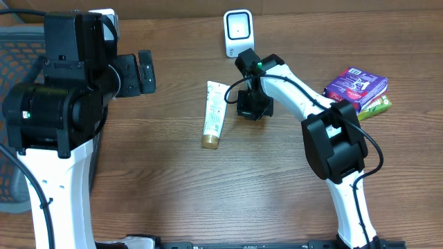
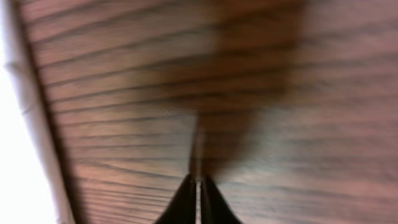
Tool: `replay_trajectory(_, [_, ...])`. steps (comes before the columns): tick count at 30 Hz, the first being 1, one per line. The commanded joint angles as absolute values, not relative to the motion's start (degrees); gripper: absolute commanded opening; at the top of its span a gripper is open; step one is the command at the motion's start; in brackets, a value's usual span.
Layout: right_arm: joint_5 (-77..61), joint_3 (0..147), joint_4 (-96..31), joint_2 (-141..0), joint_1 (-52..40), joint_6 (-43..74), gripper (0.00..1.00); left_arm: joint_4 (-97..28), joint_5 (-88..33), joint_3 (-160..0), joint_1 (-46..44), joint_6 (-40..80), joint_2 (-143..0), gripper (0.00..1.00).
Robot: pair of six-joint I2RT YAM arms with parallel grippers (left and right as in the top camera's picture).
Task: Scan the item barcode
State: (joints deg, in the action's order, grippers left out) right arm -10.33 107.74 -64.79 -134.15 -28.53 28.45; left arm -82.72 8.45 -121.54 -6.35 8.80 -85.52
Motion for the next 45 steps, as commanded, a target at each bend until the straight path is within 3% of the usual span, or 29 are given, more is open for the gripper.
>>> replay_trajectory(1, [-13.3, 111.72, -62.96, -131.98, -29.39, 18.68, 0.14, -82.52, 9.17, -121.89, -6.02, 8.12, -85.82, 1.0])
replay_trajectory(3, [-13.23, 114.21, -60.99, -131.66, -29.39, 15.97, 0.19, -82.52, 9.17, -121.89, -6.02, 8.14, -85.82, 1.0])
replay_trajectory(9, [-15.62, 115.5, -49.56, -132.0, -30.46, 8.93, 0.21, -82.52, 9.17, -121.89, -6.02, 8.14, -85.82, 1.0])
replay_trajectory(13, [-15.68, 115.48, -44.21, -133.19, -32.73, 8.88, 0.25, -82.52, 9.17, -121.89, -6.02, 8.12, -85.82, 1.0])
replay_trajectory(16, [-15.7, 115.48, -40.58, -134.72, -35.4, 8.88, 0.34, -82.52, 9.17, -121.89, -6.02, 8.12, -85.82, 1.0])
replay_trajectory(22, [-14.28, 115.48, -38.04, -137.23, -38.59, 8.67, 0.37, -82.52, 9.17, -121.89, -6.02, 8.14, -85.82, 1.0])
replay_trajectory(36, [-2.72, 115.48, -46.92, -137.43, -35.64, 6.76, 0.42, -82.52, 9.17, -121.89, -6.02, 8.14, -85.82, 0.99])
replay_trajectory(45, [-7.53, 115.5, -66.32, -137.38, -29.95, 10.02, 0.51, -82.52, 9.17, -121.89, -6.02, 8.12, -85.82, 1.0])
